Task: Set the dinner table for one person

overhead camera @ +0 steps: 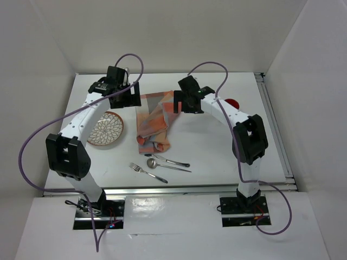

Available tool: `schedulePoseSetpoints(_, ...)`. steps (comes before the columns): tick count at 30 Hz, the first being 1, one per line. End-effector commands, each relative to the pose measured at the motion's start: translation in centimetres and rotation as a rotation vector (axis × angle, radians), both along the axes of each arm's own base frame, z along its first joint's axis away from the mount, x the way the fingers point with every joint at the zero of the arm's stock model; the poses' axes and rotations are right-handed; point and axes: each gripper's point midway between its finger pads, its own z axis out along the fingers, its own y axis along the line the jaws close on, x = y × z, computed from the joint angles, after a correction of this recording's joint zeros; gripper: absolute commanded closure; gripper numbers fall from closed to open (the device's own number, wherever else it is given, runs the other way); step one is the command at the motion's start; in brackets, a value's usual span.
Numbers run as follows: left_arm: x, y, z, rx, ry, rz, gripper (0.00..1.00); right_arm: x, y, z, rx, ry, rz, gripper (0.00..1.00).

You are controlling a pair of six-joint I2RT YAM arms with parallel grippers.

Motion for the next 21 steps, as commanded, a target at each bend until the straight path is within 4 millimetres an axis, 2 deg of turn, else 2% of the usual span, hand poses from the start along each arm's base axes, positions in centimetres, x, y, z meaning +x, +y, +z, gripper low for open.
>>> schedulePoseSetpoints(1, 0.3, 0.7, 1.3, -0.025, -0.019, 0.026, 0.0, 0.3, 1.5, 1.1, 0.037, -0.034, 0.029, 0.0)
schedulePoseSetpoints(6, 0.0, 1.0, 0.6, -0.027, 0.001, 0.031, 0.0, 0.1, 1.4, 1.5, 0.037, -0.034, 0.029, 0.0)
schedulePoseSetpoints(8, 0.1, 1.2, 0.6, -0.04, 0.004, 0.041, 0.0, -0.3, 1.9, 1.4, 0.039, -0.031, 0.052, 0.0)
schedulePoseSetpoints(10, 0.0, 1.2, -0.1, -0.036, 0.022, 0.042, 0.0, -0.5, 1.7, 0.8, 0.021, -0.025, 0.068, 0.0)
schedulePoseSetpoints(11, 0.1, 1.2, -0.6, -0.041, 0.034, 0.05, 0.0, -0.6, 2.4, 1.5, 0.042, -0.044, 0.086, 0.0)
schedulePoseSetpoints(14, 0.1, 0.7, -1.0, -0.063, 0.05, 0.042, 0.01, -0.7, 3.7, 2.0, 0.053, -0.075, 0.144, 0.04)
schedulePoseSetpoints(17, 0.2, 0.5, -0.8, -0.077, 0.044, 0.043, 0.01, 0.2, 4.9, 3.1, 0.06, -0.112, 0.171, 0.04)
schedulePoseSetpoints(18, 0.3, 0.5, -1.2, -0.075, 0.053, 0.044, 0.03, 0.5, 5.1, 2.1, 0.043, -0.095, 0.179, 0.04)
schedulePoseSetpoints(19, 0.5, 0.4, -0.9, -0.077, 0.044, 0.043, 0.03, 1.2, 6.2, 3.2, 0.057, -0.119, 0.189, 0.05)
schedulePoseSetpoints(20, 0.6, 1.0, -0.9, -0.071, 0.042, 0.06, 0.04, 1.9, 6.5, 3.1, 0.045, -0.13, 0.192, 0.05)
schedulePoseSetpoints(21, 0.4, 1.1, -1.0, -0.069, 0.051, 0.06, 0.04, 2.3, 6.8, 1.4, 0.028, -0.101, 0.192, 0.05)
